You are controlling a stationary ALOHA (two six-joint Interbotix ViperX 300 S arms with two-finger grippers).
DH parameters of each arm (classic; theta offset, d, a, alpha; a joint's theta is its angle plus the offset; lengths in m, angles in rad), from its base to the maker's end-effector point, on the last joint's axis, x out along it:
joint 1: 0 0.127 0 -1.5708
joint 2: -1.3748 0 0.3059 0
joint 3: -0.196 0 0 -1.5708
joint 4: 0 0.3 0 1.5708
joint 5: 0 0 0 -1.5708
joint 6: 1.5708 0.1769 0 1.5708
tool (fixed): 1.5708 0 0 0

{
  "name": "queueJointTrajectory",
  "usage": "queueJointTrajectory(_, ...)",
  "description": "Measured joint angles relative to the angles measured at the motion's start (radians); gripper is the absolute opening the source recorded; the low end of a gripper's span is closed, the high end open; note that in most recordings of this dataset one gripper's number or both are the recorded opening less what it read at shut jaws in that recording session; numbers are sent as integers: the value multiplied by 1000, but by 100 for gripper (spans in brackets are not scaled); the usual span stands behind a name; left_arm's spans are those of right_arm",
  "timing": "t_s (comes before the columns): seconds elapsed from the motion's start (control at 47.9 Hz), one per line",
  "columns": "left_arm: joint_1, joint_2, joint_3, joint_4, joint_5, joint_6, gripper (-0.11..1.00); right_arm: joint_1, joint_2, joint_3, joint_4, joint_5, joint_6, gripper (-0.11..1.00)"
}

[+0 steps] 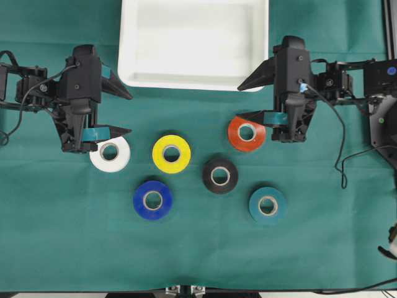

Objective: Put the tape alternately from left to right into the white case.

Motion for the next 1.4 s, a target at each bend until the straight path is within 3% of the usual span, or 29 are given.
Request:
queueJointTrajectory(0.772, 0, 0, 0, 0, 2, -3, 60, 0, 5, -8, 0, 2, 5, 73)
queueJointTrajectory(1.399, 0, 0, -8, 0, 40, -9, 60, 48, 5, -8, 0, 2, 21, 72)
